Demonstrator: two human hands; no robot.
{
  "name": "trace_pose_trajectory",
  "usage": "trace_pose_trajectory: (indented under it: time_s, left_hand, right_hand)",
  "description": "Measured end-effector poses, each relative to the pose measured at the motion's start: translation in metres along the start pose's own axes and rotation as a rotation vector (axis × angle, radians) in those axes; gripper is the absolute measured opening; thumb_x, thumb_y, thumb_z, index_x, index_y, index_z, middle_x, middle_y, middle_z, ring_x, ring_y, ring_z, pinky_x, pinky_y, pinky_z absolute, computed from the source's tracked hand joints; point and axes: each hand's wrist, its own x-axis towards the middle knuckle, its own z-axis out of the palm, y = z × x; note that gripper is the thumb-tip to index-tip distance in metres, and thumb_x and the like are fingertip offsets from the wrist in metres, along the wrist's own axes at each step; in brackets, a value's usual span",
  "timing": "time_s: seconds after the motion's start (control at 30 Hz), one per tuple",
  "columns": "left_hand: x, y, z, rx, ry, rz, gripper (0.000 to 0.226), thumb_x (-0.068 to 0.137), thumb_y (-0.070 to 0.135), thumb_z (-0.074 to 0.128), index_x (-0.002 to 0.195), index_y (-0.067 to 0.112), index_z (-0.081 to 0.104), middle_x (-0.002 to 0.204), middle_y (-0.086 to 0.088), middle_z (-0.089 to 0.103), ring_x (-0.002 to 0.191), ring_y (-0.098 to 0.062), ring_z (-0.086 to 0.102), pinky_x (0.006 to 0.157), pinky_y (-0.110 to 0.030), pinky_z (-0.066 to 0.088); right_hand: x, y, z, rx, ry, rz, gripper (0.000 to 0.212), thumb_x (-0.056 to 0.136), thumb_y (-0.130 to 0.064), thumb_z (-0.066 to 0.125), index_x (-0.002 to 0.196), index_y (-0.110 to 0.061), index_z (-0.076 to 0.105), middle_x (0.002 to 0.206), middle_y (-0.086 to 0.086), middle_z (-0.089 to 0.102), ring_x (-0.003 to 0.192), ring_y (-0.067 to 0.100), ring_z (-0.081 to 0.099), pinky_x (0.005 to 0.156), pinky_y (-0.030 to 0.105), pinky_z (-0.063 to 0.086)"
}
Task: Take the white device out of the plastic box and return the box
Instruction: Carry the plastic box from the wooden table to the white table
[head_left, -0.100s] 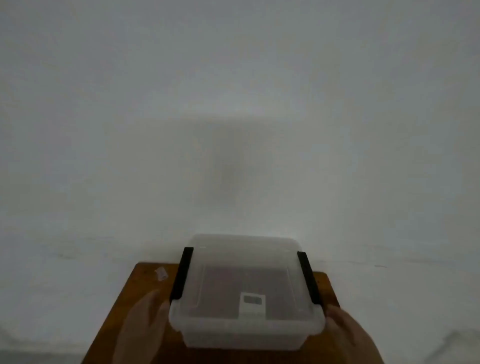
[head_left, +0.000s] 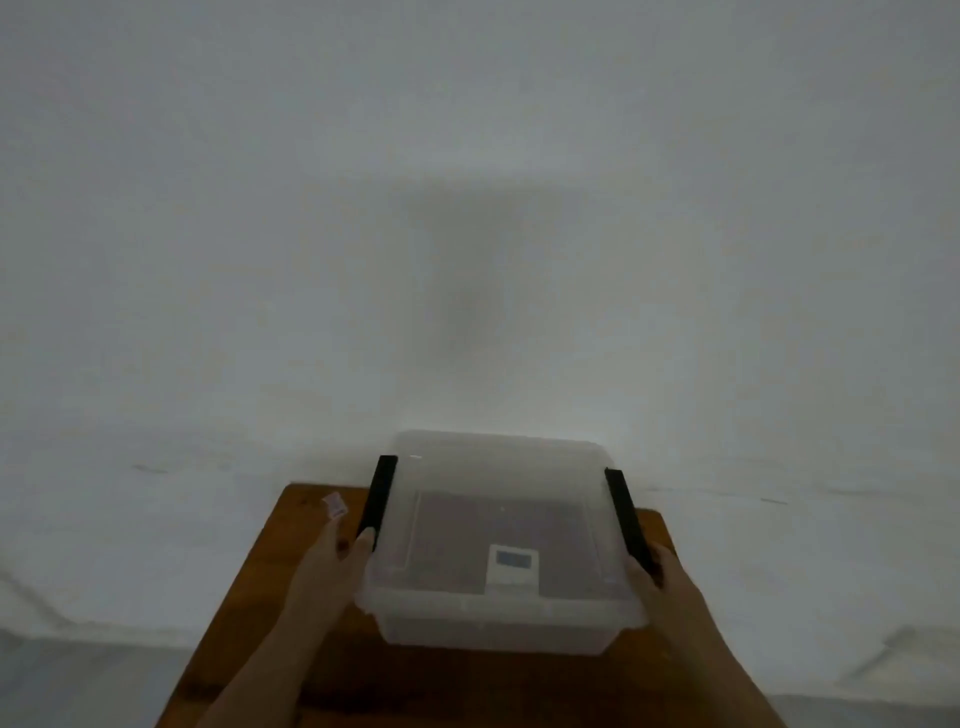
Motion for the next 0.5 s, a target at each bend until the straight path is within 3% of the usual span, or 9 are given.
trace_pose_trajectory:
  time_s: [0.1, 0.17, 0.27, 0.37, 0.43, 0.5]
  left_hand:
    - [0.007, -0.005, 0.014, -0.077, -0.067, -0.098, 0.037, 0.087, 0.019, 0.052, 0.118, -0.001, 0.050, 0.084, -0.003, 0.058, 0.081, -0.025, 0.056, 0.070, -0.037, 0.050]
    - [0.010, -0.010, 0.019, -0.125, -0.064, -0.156, 0.035, 0.084, 0.014, 0.056, 0.115, -0.003, 0.050, 0.075, 0.000, 0.052, 0.074, -0.021, 0.052, 0.058, -0.028, 0.044]
    - [0.004, -0.007, 0.017, -0.139, -0.046, -0.187, 0.038, 0.083, 0.012, 0.057, 0.116, -0.002, 0.047, 0.078, 0.001, 0.050, 0.081, -0.021, 0.051, 0.063, -0.027, 0.045]
    - [-0.023, -0.026, 0.001, -0.178, 0.044, -0.236, 0.036, 0.083, 0.013, 0.057, 0.114, -0.001, 0.048, 0.083, -0.001, 0.051, 0.088, -0.025, 0.050, 0.074, -0.034, 0.044]
    - [-0.051, -0.044, -0.018, -0.216, 0.147, -0.240, 0.030, 0.083, 0.014, 0.057, 0.110, 0.000, 0.050, 0.080, -0.003, 0.051, 0.085, -0.026, 0.051, 0.068, -0.032, 0.045]
    - [-0.085, -0.065, -0.044, -0.268, 0.300, -0.256, 0.016, 0.083, 0.013, 0.057, 0.097, 0.007, 0.054, 0.078, -0.005, 0.052, 0.076, -0.024, 0.051, 0.058, -0.029, 0.041]
  right_hand:
    - [0.023, -0.010, -0.005, 0.079, 0.049, 0.109, 0.047, 0.088, -0.026, 0.051, 0.126, -0.002, 0.039, 0.096, 0.009, 0.051, 0.086, 0.026, 0.051, 0.070, 0.033, 0.043]
    - [0.021, -0.007, -0.002, 0.033, 0.043, 0.107, 0.045, 0.087, -0.022, 0.053, 0.123, 0.002, 0.041, 0.088, 0.008, 0.052, 0.080, 0.023, 0.051, 0.059, 0.029, 0.040]
    - [0.010, -0.007, -0.006, 0.044, 0.029, 0.107, 0.044, 0.086, -0.019, 0.055, 0.121, 0.005, 0.042, 0.075, 0.000, 0.045, 0.070, 0.017, 0.046, 0.051, 0.025, 0.036]
    - [-0.007, -0.013, -0.002, 0.021, -0.004, 0.085, 0.041, 0.086, -0.019, 0.055, 0.118, 0.003, 0.043, 0.075, 0.001, 0.043, 0.075, 0.021, 0.045, 0.052, 0.024, 0.033]
    - [-0.024, -0.022, 0.006, 0.007, -0.040, 0.039, 0.040, 0.086, -0.019, 0.055, 0.119, 0.000, 0.044, 0.079, 0.003, 0.045, 0.079, 0.022, 0.045, 0.054, 0.027, 0.034]
    - [-0.045, -0.035, 0.025, -0.009, -0.127, -0.026, 0.044, 0.085, -0.020, 0.056, 0.123, -0.002, 0.042, 0.091, 0.007, 0.048, 0.087, 0.023, 0.044, 0.067, 0.031, 0.037]
